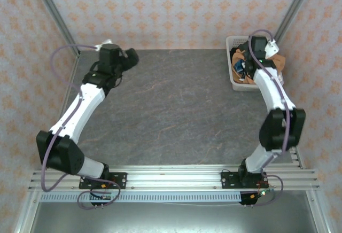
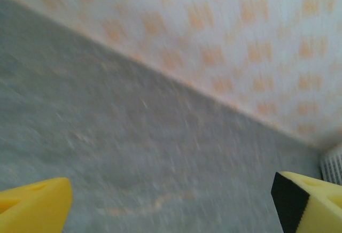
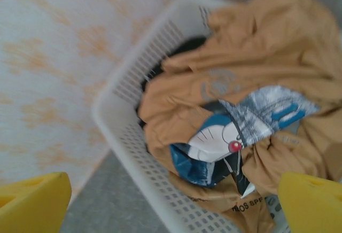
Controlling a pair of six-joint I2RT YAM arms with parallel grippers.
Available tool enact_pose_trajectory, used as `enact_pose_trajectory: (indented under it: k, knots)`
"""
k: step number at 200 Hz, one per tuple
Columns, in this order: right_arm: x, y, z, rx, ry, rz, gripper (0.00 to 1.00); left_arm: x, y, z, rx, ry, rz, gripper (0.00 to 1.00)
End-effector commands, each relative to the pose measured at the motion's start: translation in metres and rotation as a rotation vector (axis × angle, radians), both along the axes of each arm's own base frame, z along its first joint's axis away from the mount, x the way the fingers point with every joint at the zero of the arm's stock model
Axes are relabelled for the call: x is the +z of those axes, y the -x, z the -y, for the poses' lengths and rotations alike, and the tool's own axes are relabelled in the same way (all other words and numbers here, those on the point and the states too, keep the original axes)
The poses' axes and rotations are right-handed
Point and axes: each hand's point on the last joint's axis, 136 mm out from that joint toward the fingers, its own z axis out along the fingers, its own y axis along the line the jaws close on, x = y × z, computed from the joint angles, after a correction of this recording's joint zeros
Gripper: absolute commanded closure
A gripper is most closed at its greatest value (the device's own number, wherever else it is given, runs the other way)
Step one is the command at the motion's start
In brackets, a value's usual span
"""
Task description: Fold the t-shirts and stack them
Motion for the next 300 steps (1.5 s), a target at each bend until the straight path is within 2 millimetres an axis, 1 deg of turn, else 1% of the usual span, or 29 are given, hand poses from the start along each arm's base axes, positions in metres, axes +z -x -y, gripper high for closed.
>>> enact_pose_trajectory:
  k: [1, 10, 23, 42, 68, 88, 101, 110, 121, 135, 146, 152, 164, 181, 209, 229, 249, 259, 264, 265, 268, 270, 276, 288, 300]
  knots:
    - [-0.039, 0.004, 0.013, -0.115, -0.112, -0.136, 0.01, -0.004, 0.023, 0.053, -0.169, 0.096, -0.097, 0.05]
    - [-0.053, -0.001, 0.02, -0.144, -0.125, -0.15, 0.01, -0.006, 0.027, 0.066, -0.207, 0.106, -0.107, 0.07]
    - [-0.065, -0.01, 0.03, -0.174, -0.129, -0.142, 0.01, -0.007, 0.035, 0.085, -0.262, 0.118, -0.118, 0.08]
    - [-0.084, -0.022, 0.042, -0.207, -0.159, -0.157, 0.01, -0.007, 0.047, 0.105, -0.311, 0.117, -0.13, 0.09]
    - [-0.108, -0.037, 0.052, -0.222, -0.178, -0.175, 0.0, -0.008, 0.059, 0.12, -0.35, 0.12, -0.145, 0.09]
    - [-0.121, -0.045, 0.056, -0.225, -0.186, -0.18, 0.06, -0.004, 0.066, 0.124, -0.362, 0.125, -0.145, 0.1]
    - [-0.131, -0.049, 0.057, -0.227, -0.206, -0.186, 0.15, -0.001, 0.069, 0.123, -0.36, 0.124, -0.14, 0.1]
    - [-0.135, -0.051, 0.058, -0.226, -0.219, -0.187, 0.26, 0.0, 0.071, 0.12, -0.356, 0.119, -0.139, 0.1]
    - [-0.13, -0.052, 0.058, -0.223, -0.218, -0.168, 0.4, 0.001, 0.073, 0.117, -0.349, 0.106, -0.139, 0.12]
    - [-0.117, -0.06, 0.055, -0.192, -0.224, -0.099, 0.6, 0.0, 0.075, 0.114, -0.343, 0.095, -0.139, 0.14]
    - [-0.102, -0.062, 0.052, -0.172, -0.214, -0.052, 0.76, -0.001, 0.076, 0.112, -0.341, 0.089, -0.138, 0.15]
    - [-0.093, -0.062, 0.051, -0.165, -0.203, -0.034, 0.86, -0.002, 0.076, 0.111, -0.339, 0.085, -0.138, 0.16]
    - [-0.069, -0.058, 0.048, -0.154, -0.168, -0.003, 1.0, -0.003, 0.076, 0.11, -0.333, 0.078, -0.14, 0.18]
    - [-0.025, -0.049, 0.039, -0.13, -0.095, 0.056, 1.0, -0.006, 0.076, 0.107, -0.32, 0.064, -0.144, 0.2]
    - [0.053, -0.03, 0.014, -0.06, 0.006, 0.164, 1.0, -0.009, 0.074, 0.105, -0.312, 0.047, -0.15, 0.21]
    - [0.099, -0.017, 0.0, -0.01, 0.024, 0.241, 1.0, -0.01, 0.073, 0.104, -0.308, 0.035, -0.153, 0.23]
    - [0.149, -0.007, -0.022, 0.076, 0.038, 0.333, 1.0, -0.01, 0.073, 0.098, -0.284, 0.015, -0.158, 0.24]
    - [0.176, -0.002, -0.038, 0.135, 0.046, 0.386, 1.0, -0.01, 0.073, 0.094, -0.27, 0.001, -0.162, 0.24]
    - [0.193, 0.001, -0.05, 0.174, 0.053, 0.416, 1.0, -0.011, 0.074, 0.092, -0.262, -0.006, -0.165, 0.24]
    - [0.193, 0.001, -0.05, 0.174, 0.053, 0.416, 1.0, -0.011, 0.074, 0.091, -0.26, -0.006, -0.165, 0.24]
    - [0.206, 0.004, -0.058, 0.198, 0.06, 0.437, 1.0, -0.011, 0.074, 0.089, -0.253, -0.01, -0.166, 0.24]
    - [0.207, 0.005, -0.06, 0.205, 0.063, 0.438, 1.0, -0.011, 0.074, 0.089, -0.249, -0.013, -0.168, 0.24]
    - [0.226, 0.01, -0.072, 0.239, 0.081, 0.469, 1.0, -0.012, 0.075, 0.085, -0.236, -0.02, -0.172, 0.24]
    - [0.264, 0.024, -0.1, 0.31, 0.133, 0.53, 1.0, -0.012, 0.076, 0.078, -0.207, -0.032, -0.179, 0.24]
    - [0.295, 0.04, -0.13, 0.375, 0.169, 0.582, 1.0, -0.012, 0.078, 0.069, -0.171, -0.042, -0.186, 0.24]
